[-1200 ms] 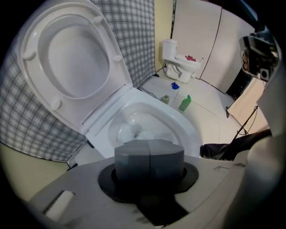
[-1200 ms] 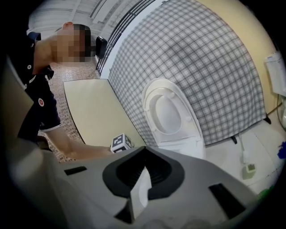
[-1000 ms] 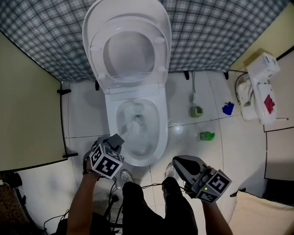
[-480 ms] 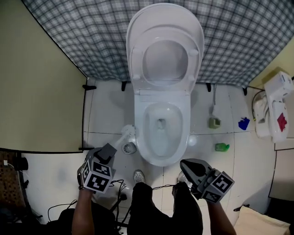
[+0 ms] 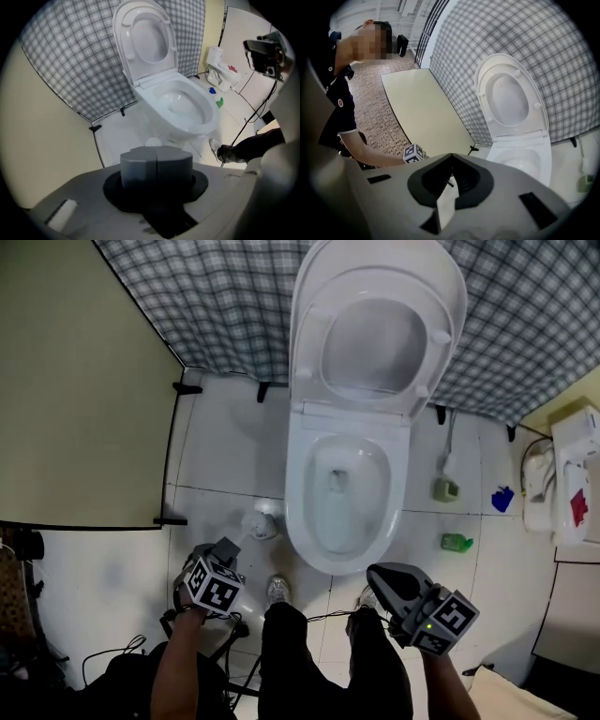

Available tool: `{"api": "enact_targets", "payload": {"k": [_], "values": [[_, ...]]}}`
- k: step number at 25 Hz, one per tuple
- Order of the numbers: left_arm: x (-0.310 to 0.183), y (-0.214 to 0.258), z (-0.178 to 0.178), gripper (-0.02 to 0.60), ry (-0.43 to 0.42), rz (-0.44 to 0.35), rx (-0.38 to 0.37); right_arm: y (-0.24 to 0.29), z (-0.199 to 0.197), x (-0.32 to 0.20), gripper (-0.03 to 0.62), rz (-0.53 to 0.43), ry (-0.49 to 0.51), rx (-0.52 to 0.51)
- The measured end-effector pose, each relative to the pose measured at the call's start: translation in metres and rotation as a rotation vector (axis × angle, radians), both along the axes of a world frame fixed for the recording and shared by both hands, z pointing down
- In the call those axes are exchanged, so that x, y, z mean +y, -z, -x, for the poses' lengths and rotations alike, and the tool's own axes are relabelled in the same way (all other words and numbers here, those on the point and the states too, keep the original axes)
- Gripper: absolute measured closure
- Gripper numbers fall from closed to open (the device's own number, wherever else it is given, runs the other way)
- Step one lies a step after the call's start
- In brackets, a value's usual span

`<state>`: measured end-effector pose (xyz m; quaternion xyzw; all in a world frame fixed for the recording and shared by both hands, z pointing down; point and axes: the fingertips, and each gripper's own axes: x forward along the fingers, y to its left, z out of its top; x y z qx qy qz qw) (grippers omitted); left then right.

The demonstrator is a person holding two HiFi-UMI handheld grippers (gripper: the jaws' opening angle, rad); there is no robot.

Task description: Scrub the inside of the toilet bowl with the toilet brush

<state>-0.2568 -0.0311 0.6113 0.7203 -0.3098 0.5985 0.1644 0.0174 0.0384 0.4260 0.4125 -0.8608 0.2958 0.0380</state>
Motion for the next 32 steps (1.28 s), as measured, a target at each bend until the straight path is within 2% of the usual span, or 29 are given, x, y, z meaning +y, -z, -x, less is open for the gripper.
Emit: {"api": "enact_targets", "payload": {"k": [3,12,19,28,32], "values": [[0.002,-0.045,0.007,0.425,-0.004,0.03,-0.037,-0.013,0.005,-0.005,0.594,0.016,-0.009,0.004],[-0.009,-0.146,0.012,0.425,0.025,0.129,-0.078,-0.056,0.014,-0.012,0.594,0.059,-0.023,0.012],[-0.017,-0.189,0.009,0.425,0.038,0.18,-0.081,-0.076,0.024,-0.017,0.594,0.073,-0.026,0.011],[-0.021,-0.231,0.001,0.425,0.091,0.205,-0.082,-0.081,0.032,-0.028,0.594,0.075,-0.02,0.023],[-0.022,-0.245,0.0,0.425,0.066,0.194,-0.111,-0.083,0.034,-0.026,0.594,0.085,-0.02,0.031]]}}
